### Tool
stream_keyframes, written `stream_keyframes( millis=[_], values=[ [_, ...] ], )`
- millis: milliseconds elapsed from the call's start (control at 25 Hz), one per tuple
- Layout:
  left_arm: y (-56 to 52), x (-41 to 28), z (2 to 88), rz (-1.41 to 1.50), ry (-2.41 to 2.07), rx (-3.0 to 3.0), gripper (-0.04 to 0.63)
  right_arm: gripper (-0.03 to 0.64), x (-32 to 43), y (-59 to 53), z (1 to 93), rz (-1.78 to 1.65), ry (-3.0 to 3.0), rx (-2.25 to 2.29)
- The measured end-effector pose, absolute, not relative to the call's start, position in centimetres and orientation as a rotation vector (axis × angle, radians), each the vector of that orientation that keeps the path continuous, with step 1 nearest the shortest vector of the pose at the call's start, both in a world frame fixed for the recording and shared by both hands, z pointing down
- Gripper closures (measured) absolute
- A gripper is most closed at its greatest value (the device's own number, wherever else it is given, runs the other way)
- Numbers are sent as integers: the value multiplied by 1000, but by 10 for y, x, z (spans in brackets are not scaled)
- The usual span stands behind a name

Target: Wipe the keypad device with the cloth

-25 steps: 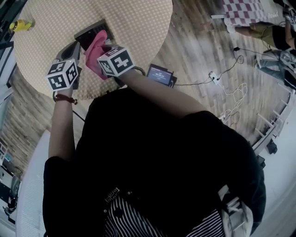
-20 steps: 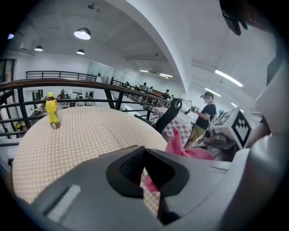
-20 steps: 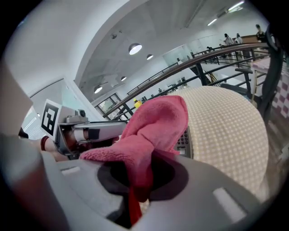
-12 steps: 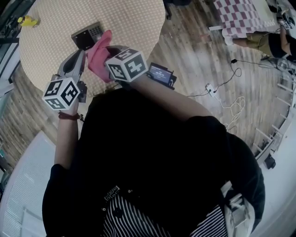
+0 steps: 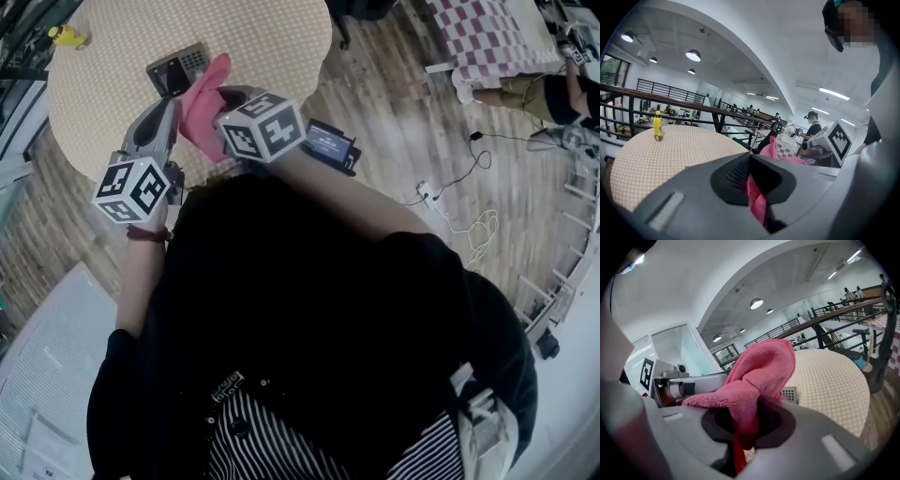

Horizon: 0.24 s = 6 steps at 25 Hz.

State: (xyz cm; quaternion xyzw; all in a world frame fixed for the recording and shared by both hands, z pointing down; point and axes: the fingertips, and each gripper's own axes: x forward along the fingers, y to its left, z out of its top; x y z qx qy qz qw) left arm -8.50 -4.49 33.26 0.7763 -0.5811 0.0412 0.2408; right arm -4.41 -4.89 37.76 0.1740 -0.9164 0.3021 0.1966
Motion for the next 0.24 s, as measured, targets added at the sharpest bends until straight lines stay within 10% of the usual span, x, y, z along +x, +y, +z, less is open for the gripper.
stream_keyframes(
  millis=[240],
  values=[
    [-38, -82, 336, 108, -1567, 2160, 594, 552, -52, -44, 381, 821, -2575, 496]
  ],
)
